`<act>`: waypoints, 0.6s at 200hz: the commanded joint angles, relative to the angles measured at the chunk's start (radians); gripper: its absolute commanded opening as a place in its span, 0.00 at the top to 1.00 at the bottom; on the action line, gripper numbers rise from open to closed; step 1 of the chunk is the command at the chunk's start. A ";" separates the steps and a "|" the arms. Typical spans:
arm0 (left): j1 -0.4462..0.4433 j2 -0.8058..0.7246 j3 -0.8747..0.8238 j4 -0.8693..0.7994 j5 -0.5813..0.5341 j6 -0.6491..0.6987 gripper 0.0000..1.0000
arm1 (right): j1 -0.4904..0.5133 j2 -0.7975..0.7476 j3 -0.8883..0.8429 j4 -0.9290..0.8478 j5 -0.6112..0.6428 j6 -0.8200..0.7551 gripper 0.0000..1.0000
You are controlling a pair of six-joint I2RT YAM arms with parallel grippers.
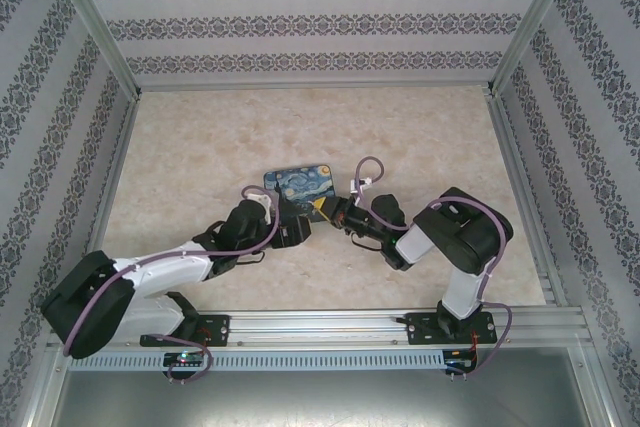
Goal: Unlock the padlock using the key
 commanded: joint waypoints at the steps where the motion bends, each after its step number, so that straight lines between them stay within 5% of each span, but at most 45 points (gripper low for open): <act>1: -0.010 0.039 0.052 0.082 -0.047 0.042 0.00 | -0.018 0.028 0.028 0.008 -0.016 0.010 1.00; 71: 0.033 0.144 0.119 0.108 -0.068 0.075 0.00 | -0.048 0.071 0.089 0.008 -0.048 0.037 1.00; 120: 0.035 0.081 0.084 0.100 -0.020 0.108 0.00 | -0.065 0.003 0.099 -0.002 -0.078 0.066 1.00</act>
